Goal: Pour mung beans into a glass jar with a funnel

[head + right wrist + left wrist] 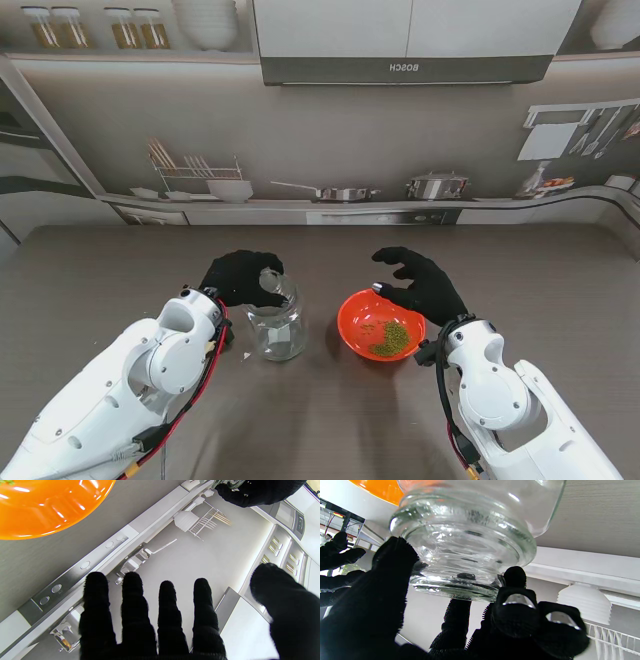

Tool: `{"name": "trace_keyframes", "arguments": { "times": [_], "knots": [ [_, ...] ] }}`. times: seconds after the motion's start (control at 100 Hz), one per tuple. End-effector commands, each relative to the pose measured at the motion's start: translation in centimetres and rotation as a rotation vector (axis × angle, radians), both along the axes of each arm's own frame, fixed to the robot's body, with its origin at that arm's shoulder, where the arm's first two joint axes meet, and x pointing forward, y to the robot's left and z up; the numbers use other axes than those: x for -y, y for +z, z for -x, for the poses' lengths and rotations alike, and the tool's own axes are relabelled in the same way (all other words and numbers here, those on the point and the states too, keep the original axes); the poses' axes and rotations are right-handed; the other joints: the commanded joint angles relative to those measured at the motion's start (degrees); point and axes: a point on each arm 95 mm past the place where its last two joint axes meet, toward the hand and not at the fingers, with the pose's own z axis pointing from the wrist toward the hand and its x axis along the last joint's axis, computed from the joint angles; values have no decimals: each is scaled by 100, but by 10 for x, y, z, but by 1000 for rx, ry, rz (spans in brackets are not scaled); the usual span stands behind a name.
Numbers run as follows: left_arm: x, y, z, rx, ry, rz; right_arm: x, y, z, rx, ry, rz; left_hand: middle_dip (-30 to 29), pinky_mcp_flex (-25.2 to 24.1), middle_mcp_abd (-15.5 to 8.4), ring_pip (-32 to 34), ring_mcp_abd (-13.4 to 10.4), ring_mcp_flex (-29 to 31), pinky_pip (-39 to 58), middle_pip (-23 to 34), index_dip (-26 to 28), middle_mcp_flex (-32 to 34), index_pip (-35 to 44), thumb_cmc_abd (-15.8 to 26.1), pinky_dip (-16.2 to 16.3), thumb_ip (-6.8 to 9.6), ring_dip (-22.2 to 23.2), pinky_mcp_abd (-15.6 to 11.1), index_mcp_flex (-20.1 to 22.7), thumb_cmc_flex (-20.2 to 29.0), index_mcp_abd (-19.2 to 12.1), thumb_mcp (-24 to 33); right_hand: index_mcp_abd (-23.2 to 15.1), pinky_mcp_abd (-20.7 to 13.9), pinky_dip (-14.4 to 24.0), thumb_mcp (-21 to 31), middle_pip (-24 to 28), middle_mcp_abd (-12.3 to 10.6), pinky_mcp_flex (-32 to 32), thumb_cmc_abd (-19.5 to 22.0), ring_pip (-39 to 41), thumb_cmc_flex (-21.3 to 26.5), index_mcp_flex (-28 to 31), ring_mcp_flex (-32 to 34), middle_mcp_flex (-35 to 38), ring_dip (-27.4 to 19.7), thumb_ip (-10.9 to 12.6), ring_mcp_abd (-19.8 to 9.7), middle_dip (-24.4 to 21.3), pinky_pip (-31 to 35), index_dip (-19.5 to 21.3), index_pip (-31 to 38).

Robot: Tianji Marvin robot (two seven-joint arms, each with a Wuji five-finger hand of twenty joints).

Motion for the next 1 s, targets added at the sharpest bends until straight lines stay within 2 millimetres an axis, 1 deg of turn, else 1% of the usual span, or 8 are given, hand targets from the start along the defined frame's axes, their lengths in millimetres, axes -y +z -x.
{"name": "trace_keyframes", "arguments": {
  "times": [0.0, 0.11, 0.14, 0.19, 0.32, 0.42, 0.64, 0.99],
  "knots": [
    [2, 0, 1, -13, -3, 6, -3, -1, 1, -11, 14, -1, -34, 205, -1710, 413, -101, -121, 852, 489, 324, 978, 3020, 483, 46, 303, -76, 17, 700, 1552, -560, 1273, -28, -104, 61, 97, 31, 34, 3, 94, 38, -93, 107, 57, 2, -68, 137, -94, -41, -10, 31, 74],
    [3, -1, 2, -16, 2, 24, -3, -1, 1, -11, 13, -3, -19, 207, -1687, 433, -133, -120, 871, 502, 333, 973, 3012, 475, 53, 310, -76, -18, 708, 1577, -521, 1281, -25, -104, 58, 102, 33, 36, 5, 99, 42, -91, 110, 65, 3, -68, 138, -93, -42, -2, 26, 78],
    [4, -1, 2, -18, 3, 29, -3, -1, 1, -11, 12, -4, -18, 207, -1554, 436, -149, -120, 873, 497, 337, 957, 3009, 476, 54, 312, -77, -23, 710, 1589, -506, 1286, -21, -100, 58, 103, 32, 38, 6, 101, 41, -91, 108, 61, 0, -68, 138, -94, -43, -1, 25, 77],
    [4, -1, 2, -19, 4, 38, -3, -1, 1, -12, 12, -5, -1, 210, -1546, 439, -205, -120, 858, 514, 350, 952, 2998, 468, 47, 314, -86, -89, 721, 1616, -452, 1299, -26, -103, 56, 104, 33, 44, 5, 103, 41, -89, 104, 60, 2, -68, 139, -93, -43, 1, 22, 76],
    [6, -1, 2, -21, 12, 72, -3, -2, 1, -12, 13, -6, 12, 191, -1380, 320, -566, -112, 616, 518, 293, 975, 2944, 394, -4, 300, -168, -426, 823, 1734, -243, 1349, -19, -103, 51, 104, 33, 46, 6, 109, 41, -93, 106, 57, -5, -69, 138, -92, -44, 5, 19, 80],
    [5, 1, 3, -20, 18, 83, -3, -2, 1, -13, 13, -6, 28, 167, -1302, 194, -714, -111, 401, 514, 252, 972, 2911, 345, 14, 326, -222, -546, 876, 1800, -146, 1392, -19, -107, 48, 108, 35, 44, 3, 106, 44, -90, 113, 62, -2, -69, 139, -86, -45, 8, 17, 85],
    [0, 3, 6, -17, 26, 99, -3, -2, 1, -15, 13, -11, 53, 121, -1232, -147, -826, -118, 30, 409, 121, 980, 2841, 242, 124, 355, -312, -698, 999, 1861, -78, 1474, 0, -109, 42, 118, 40, 47, 4, 112, 42, -86, 114, 53, -1, -70, 140, -82, -44, 17, 14, 93],
    [-5, 9, 7, -6, 56, 156, -3, -2, 1, -18, 13, -14, 37, 118, -1206, -288, -809, -109, -93, 353, 44, 1031, 2814, 177, 220, 352, -344, -786, 1085, 1884, -59, 1513, 19, -107, 32, 125, 43, 41, 1, 126, 44, -88, 119, 55, -8, -71, 139, -85, -46, 26, 7, 109]
  ]
}}
